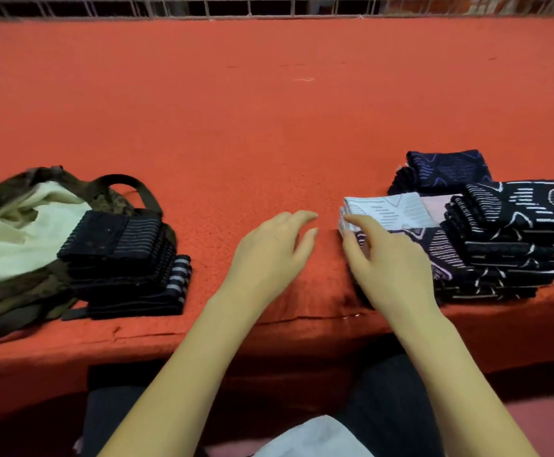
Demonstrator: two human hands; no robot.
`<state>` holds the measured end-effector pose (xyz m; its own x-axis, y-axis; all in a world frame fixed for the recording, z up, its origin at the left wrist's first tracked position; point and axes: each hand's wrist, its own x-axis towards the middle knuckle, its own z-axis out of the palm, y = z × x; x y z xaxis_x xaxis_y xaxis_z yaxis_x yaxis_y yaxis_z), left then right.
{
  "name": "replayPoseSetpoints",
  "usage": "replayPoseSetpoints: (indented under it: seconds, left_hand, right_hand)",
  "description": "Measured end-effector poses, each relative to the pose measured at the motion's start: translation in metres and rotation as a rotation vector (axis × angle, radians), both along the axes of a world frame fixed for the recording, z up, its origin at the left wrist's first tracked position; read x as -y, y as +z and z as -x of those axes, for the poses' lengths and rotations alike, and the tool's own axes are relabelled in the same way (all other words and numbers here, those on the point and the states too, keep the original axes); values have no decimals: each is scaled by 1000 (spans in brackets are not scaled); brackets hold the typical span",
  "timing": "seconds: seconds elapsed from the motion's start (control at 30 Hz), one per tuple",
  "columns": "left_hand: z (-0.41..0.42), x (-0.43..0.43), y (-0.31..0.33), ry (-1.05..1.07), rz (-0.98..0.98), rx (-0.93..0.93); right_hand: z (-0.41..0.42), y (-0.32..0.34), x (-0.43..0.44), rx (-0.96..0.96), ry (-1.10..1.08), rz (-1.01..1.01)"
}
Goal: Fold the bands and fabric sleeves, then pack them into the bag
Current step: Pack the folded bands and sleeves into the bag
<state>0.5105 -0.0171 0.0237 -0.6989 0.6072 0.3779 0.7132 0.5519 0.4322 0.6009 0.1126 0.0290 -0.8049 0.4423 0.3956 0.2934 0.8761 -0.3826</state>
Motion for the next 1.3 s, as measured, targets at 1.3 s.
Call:
replayPoseSetpoints:
  seconds: [1.3]
  left_hand:
    - [110,246,-43,1,146,-73]
  right_hand:
    - [164,-35,168,344,912,36]
